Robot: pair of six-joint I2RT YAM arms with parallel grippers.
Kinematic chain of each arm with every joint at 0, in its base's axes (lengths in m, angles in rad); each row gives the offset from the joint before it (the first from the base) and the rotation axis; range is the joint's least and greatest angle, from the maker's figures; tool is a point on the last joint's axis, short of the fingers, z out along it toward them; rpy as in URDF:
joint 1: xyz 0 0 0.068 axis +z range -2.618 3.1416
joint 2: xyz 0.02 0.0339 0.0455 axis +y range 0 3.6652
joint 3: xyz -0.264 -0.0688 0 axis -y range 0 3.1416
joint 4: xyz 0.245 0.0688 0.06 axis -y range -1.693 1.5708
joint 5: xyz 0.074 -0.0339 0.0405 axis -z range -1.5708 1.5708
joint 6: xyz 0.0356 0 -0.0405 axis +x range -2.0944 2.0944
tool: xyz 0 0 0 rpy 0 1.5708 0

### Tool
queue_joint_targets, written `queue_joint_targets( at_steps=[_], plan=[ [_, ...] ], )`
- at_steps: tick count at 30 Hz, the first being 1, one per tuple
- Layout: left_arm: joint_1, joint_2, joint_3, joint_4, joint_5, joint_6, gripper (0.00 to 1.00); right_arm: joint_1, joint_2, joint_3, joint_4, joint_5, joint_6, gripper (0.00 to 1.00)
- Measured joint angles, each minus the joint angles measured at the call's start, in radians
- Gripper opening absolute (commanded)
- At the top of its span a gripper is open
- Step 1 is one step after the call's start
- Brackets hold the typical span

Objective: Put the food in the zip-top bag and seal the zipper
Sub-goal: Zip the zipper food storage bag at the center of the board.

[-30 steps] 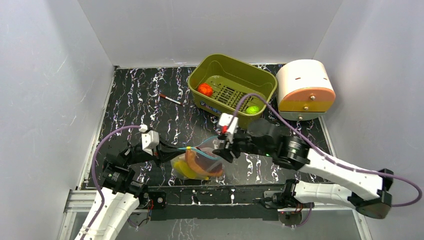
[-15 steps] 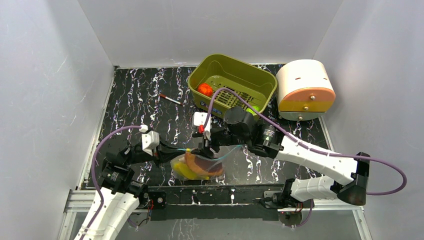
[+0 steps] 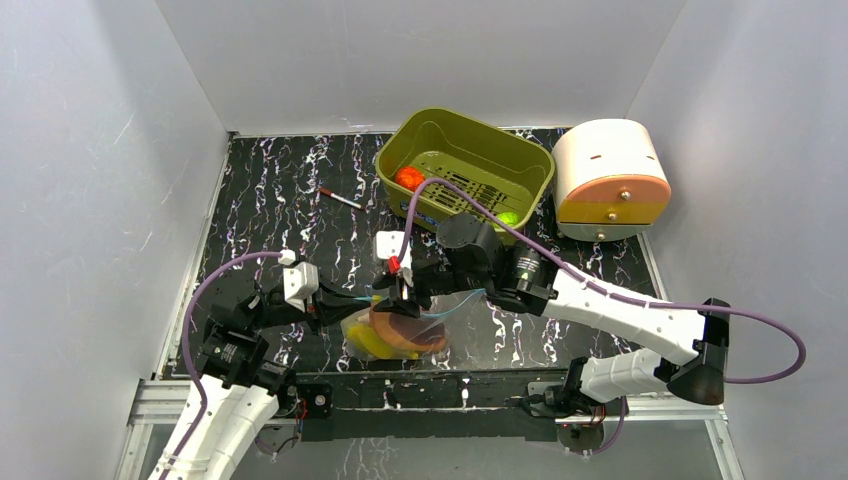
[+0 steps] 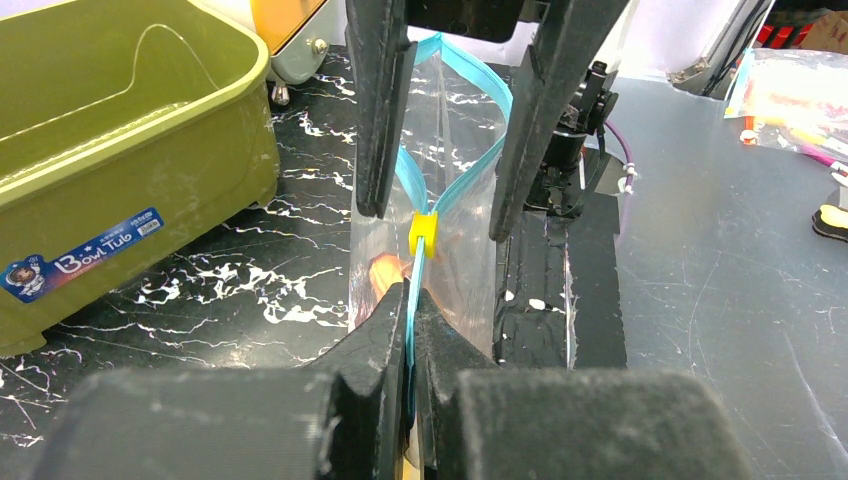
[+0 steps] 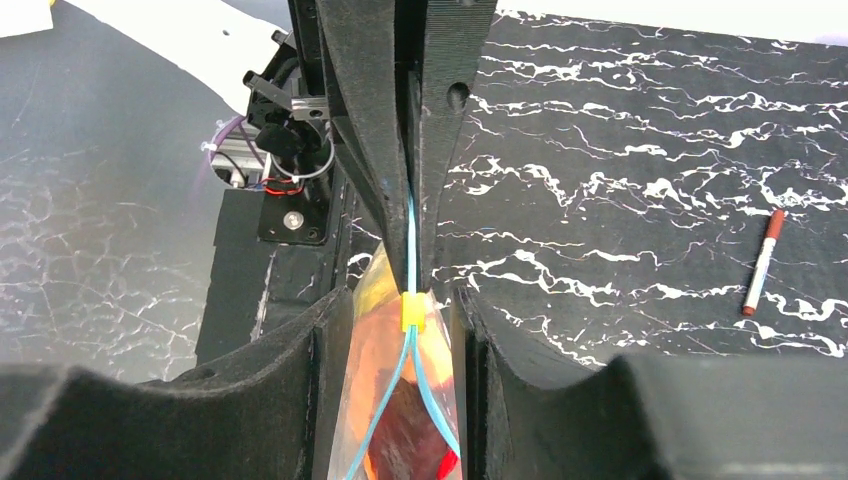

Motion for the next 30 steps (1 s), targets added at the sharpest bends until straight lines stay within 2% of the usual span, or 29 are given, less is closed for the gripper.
queue_joint_targets(
  at_steps=[6,19,20,23,25,30],
  plan=[
    [0.0,0.0,0.001,0.0,0.0,0.0,0.0,0.007,0.008,0.0,0.014,0.002,0.013,0.3],
    [0.0,0.0,0.001,0.0,0.0,0.0,0.0,0.007,0.032,-0.006,0.034,0.017,0.027,0.35],
    [0.0,0.0,0.001,0.0,0.0,0.0,0.0,0.007,0.034,-0.006,0.034,0.018,0.027,0.32],
    [0.0,0.0,0.001,0.0,0.0,0.0,0.0,0.007,0.039,-0.007,0.034,0.018,0.027,0.11],
    [0.0,-0.001,0.001,0.002,0.0,-0.004,0.0,0.007,0.039,-0.014,0.038,0.018,0.029,0.02],
    [0.0,-0.002,0.001,-0.005,0.0,-0.006,0.0,0.008,0.015,-0.057,0.076,0.035,0.037,0.0]
  ],
)
